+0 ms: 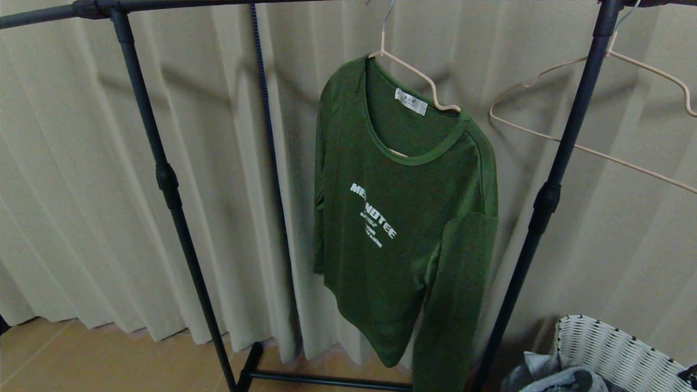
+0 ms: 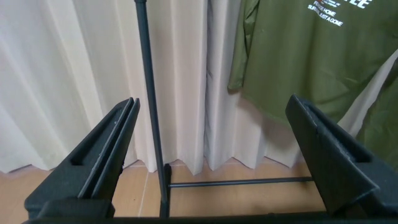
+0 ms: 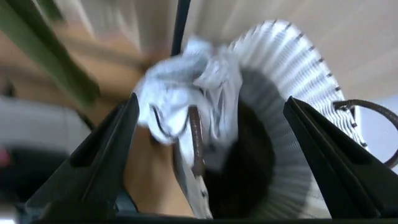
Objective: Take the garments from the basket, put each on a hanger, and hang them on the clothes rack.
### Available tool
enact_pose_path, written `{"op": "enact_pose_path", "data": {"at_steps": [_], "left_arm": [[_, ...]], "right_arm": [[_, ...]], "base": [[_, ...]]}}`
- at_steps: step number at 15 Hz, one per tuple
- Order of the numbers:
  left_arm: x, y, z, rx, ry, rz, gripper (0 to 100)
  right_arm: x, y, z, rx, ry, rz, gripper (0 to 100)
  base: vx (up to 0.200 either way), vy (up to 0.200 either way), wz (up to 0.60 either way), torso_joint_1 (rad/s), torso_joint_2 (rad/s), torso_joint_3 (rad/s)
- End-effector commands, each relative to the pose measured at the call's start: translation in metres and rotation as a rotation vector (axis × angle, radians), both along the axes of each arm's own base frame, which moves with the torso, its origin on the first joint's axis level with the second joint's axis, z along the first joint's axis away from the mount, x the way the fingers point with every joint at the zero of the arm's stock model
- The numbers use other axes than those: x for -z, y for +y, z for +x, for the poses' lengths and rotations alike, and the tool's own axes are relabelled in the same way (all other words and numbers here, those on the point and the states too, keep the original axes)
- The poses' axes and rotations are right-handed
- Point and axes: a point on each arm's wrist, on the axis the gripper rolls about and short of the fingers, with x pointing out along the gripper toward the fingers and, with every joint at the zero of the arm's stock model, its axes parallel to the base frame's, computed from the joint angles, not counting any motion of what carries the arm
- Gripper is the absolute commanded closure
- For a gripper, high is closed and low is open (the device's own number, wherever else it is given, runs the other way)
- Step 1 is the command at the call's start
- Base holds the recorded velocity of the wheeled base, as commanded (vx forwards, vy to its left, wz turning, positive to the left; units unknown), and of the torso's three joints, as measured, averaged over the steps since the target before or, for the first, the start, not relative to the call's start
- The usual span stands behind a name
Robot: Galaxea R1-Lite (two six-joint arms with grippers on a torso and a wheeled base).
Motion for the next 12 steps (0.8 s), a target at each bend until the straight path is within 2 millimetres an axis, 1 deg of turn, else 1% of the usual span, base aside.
{"op": "enact_pose_path", "data": {"at_steps": [1, 2, 3, 4, 6, 7, 10, 12], "left_arm": [[0.000, 0.000, 0.000, 0.000, -0.001, 0.000, 0], [0.000, 0.000, 0.000, 0.000, -0.001, 0.000, 0], [0.000, 0.000, 0.000, 0.000, -0.001, 0.000, 0], [0.000, 0.000, 0.000, 0.000, -0.001, 0.000, 0], [0.000, 0.000, 0.000, 0.000, -0.001, 0.000, 0], [0.000, 0.000, 0.000, 0.000, -0.001, 0.000, 0], [0.000, 0.000, 0.000, 0.000, -0.001, 0.000, 0], [0.000, 0.000, 0.000, 0.000, -0.001, 0.000, 0]], "right_arm": [[0.016, 0.003, 0.053, -0.039, 0.274, -0.088, 0], [0.022, 0.002, 0.065, -0.023, 0.328, -0.124, 0], [0.025, 0.003, 0.071, -0.017, 0.351, -0.138, 0], [0.032, 0.003, 0.086, -0.007, 0.362, -0.154, 0], [0.043, 0.003, 0.104, 0.015, 0.380, -0.185, 0], [0.045, 0.003, 0.110, 0.028, 0.395, -0.204, 0], [0.049, 0.003, 0.115, 0.030, 0.412, -0.210, 0], [0.052, 0.000, 0.126, 0.053, 0.412, -0.212, 0]], "base": [[0.000, 0.000, 0.00, 0.000, 0.00, 0.000], [0.000, 0.000, 0.00, 0.000, 0.00, 0.000], [0.000, 0.000, 0.00, 0.000, 0.00, 0.000], [0.000, 0.000, 0.00, 0.000, 0.00, 0.000], [0.000, 0.000, 0.00, 0.000, 0.00, 0.000], [0.000, 0.000, 0.00, 0.000, 0.00, 0.000], [0.000, 0.000, 0.00, 0.000, 0.00, 0.000], [0.000, 0.000, 0.00, 0.000, 0.00, 0.000]]}}
